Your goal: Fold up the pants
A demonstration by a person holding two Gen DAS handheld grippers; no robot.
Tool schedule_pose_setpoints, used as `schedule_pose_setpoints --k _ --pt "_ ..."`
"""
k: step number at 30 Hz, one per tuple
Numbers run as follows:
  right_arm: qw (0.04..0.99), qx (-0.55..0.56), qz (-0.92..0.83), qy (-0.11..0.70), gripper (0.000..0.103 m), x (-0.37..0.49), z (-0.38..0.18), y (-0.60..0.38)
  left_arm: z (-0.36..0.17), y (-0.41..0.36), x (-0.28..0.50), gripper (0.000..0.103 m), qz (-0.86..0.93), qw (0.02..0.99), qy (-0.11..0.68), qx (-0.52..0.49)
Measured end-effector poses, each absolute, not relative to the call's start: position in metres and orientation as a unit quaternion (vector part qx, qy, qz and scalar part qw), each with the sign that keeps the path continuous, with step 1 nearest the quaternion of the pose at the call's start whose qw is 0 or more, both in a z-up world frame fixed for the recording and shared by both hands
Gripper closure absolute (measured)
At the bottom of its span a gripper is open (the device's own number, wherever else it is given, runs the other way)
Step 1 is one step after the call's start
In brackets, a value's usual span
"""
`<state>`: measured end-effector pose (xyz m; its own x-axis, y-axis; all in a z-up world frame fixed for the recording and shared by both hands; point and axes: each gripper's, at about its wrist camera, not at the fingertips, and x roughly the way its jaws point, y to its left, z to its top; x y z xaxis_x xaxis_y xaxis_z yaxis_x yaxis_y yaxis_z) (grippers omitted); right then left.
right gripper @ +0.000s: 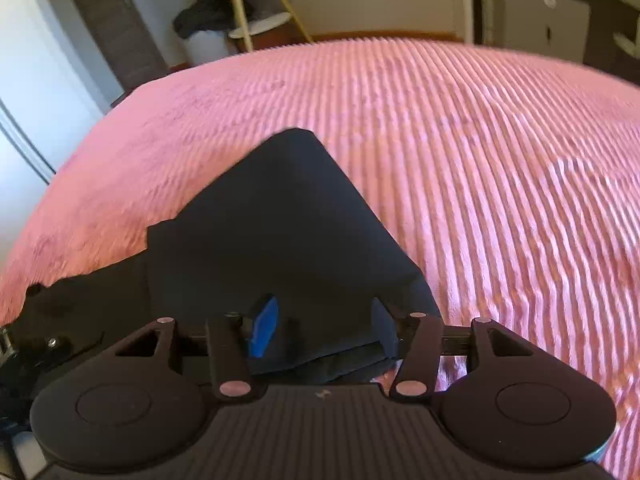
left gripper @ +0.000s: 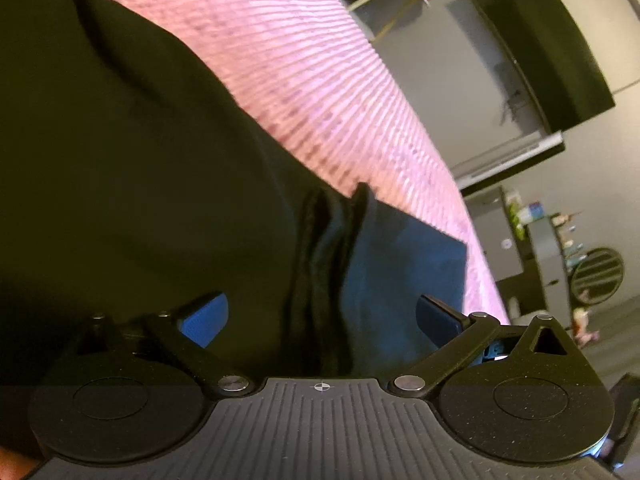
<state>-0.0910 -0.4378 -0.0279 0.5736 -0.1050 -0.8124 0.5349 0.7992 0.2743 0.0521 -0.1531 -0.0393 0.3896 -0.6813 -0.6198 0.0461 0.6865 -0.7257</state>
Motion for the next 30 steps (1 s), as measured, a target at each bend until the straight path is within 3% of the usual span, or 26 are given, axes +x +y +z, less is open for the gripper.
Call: schedule_pose_setpoints --k 5,8,10,13,18,24,26,30 --pt "0.848 0.284 -0.176 0.411 0.051 -0.089 -0.036 -0.446 -0.053 -0.169 0.060 0.006 -0.267 0.729 0.518 -0.358" --pt "0.848 0.288 -0.168 0.412 0.050 -0.086 -0.039 -0.448 -0.059 -0.183 0.057 0.022 -0.273 0.733 0.523 -0.339" --pt "0.848 0.291 -0.165 0.410 0.050 -0.086 -0.040 -0.448 -0.063 -0.189 0.061 0.058 -0.268 0.724 0.536 -0.343" --pt "0.850 0.293 -0.161 0.407 0.050 -0.088 -0.040 -0.448 -0.066 -0.194 0.062 0.082 -0.246 0.725 0.549 -0.335" --pt "0.853 0.277 -0.160 0.412 0.049 -0.084 -0.040 -0.445 -0.062 -0.192 0.057 0.091 -0.246 0.734 0.537 -0.335" --pt "0.860 0.267 -0.127 0.415 0.036 -0.082 -0.035 -0.440 -0.045 -0.182 0.045 0.092 -0.263 0.756 0.502 -0.326" --pt "0.866 0.283 -0.093 0.401 0.024 -0.088 -0.031 -0.442 -0.037 -0.170 0.041 0.093 -0.263 0.766 0.487 -0.328" --pt "0.847 0.391 -0.011 0.361 0.018 -0.105 -0.027 -0.454 -0.018 -0.128 0.034 0.092 -0.255 0.796 0.459 -0.301"
